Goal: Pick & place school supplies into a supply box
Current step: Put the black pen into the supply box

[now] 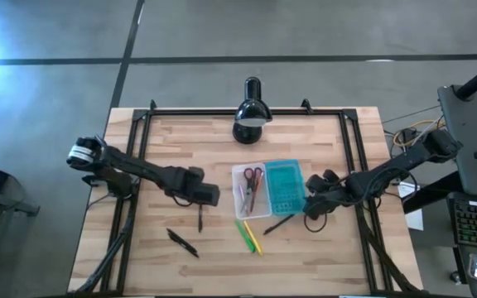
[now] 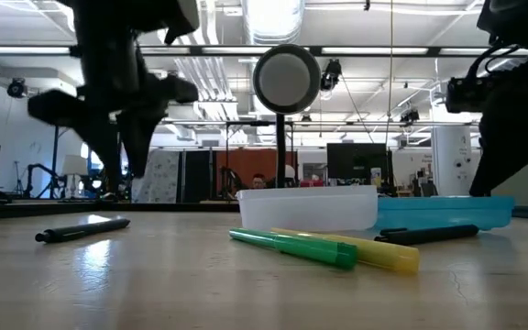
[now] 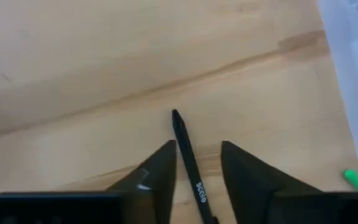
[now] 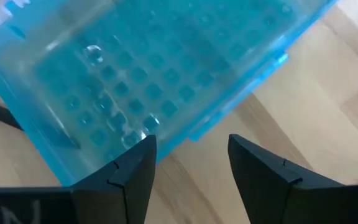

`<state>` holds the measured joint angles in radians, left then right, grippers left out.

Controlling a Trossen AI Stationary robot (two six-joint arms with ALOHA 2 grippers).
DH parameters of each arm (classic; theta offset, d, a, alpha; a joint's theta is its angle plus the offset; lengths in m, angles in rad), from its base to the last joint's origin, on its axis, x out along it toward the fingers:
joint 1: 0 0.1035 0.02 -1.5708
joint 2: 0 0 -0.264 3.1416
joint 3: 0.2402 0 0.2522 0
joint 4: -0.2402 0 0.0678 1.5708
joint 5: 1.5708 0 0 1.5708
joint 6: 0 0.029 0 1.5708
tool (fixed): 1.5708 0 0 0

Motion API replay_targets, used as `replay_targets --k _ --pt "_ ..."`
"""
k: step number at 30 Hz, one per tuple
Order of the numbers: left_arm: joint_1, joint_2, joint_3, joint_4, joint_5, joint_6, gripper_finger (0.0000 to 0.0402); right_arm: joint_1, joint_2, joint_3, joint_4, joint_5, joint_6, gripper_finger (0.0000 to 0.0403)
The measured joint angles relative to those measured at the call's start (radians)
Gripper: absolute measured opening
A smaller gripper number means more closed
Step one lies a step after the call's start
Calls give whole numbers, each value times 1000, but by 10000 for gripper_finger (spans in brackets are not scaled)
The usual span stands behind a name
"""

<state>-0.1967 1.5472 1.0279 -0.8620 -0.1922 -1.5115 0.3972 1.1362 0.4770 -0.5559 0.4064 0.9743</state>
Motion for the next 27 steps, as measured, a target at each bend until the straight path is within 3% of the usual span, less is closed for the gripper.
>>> replay_targets --k 5,9,19,23,27 --pt "-2 27 -83 116 74 -49 155 -2 -3 14 -124 -4 62 192" --pt "-3 69 -89 121 89 -54 158 -2 -4 17 -206 -7 88 192" --pt "2 170 -62 125 123 -32 157 -1 -36 45 -211 24 32 192" --pt "16 189 -46 121 128 -25 132 -1 -88 82 -236 87 -16 192" --pt "32 190 -45 133 133 -4 80 -3 -150 118 -322 179 -29 192"
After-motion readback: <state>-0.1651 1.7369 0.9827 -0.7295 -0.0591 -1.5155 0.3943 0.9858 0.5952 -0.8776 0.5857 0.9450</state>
